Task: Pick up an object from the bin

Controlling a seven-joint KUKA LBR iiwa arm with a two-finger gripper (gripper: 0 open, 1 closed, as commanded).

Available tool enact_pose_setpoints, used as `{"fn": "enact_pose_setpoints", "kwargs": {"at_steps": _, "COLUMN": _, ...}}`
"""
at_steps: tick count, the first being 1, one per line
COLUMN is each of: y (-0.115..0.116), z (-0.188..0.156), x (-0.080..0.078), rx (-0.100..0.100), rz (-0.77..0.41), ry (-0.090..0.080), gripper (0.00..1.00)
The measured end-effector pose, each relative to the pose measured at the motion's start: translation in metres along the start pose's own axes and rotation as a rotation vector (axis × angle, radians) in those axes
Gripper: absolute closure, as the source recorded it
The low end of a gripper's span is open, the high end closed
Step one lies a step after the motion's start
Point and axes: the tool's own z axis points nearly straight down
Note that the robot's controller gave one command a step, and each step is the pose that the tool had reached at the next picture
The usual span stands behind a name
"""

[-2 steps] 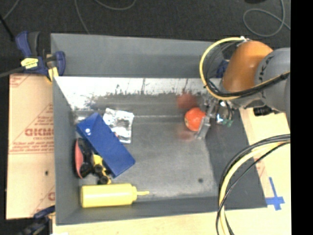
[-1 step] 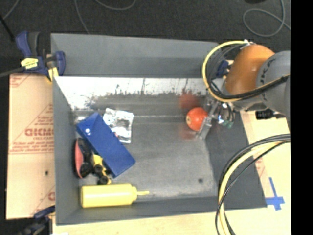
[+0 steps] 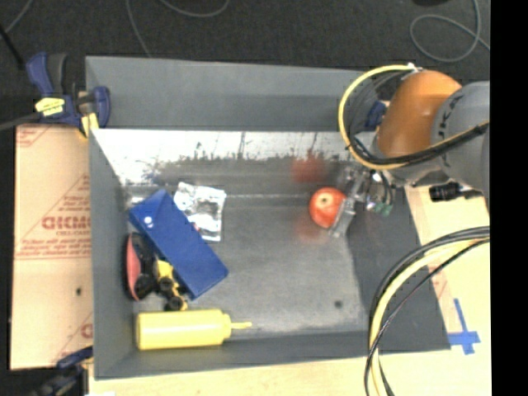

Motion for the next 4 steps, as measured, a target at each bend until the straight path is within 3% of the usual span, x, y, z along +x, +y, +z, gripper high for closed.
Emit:
{"fn": "enact_pose_setpoints", "kwargs": {"at_steps": 1, "y": 0.017, "z": 0.029, "x": 0.006, "rx": -0.005, "rz": 0.11, "ry": -0.035, "gripper": 1.0}}
{"fn": "enact_pose_setpoints", "kwargs": {"at_steps": 2, "y": 0.017, "z": 0.029, "x": 0.006, "rx": -0.005, "rz": 0.108, "ry": -0.035, "gripper": 1.0}}
{"fn": "enact_pose_setpoints", "kwargs": {"at_steps": 3, "y": 0.012, "z": -0.019, "x": 0.014, "rx": -0.003, "rz": 0.115, "ry": -0.029, "gripper": 1.0}}
{"fn": "enact_pose_setpoints", "kwargs": {"at_steps": 4, "y": 0.054, "z": -0.089, "x": 0.022, "rx": -0.002, "rz": 0.092, "ry": -0.036, "gripper": 1.0}}
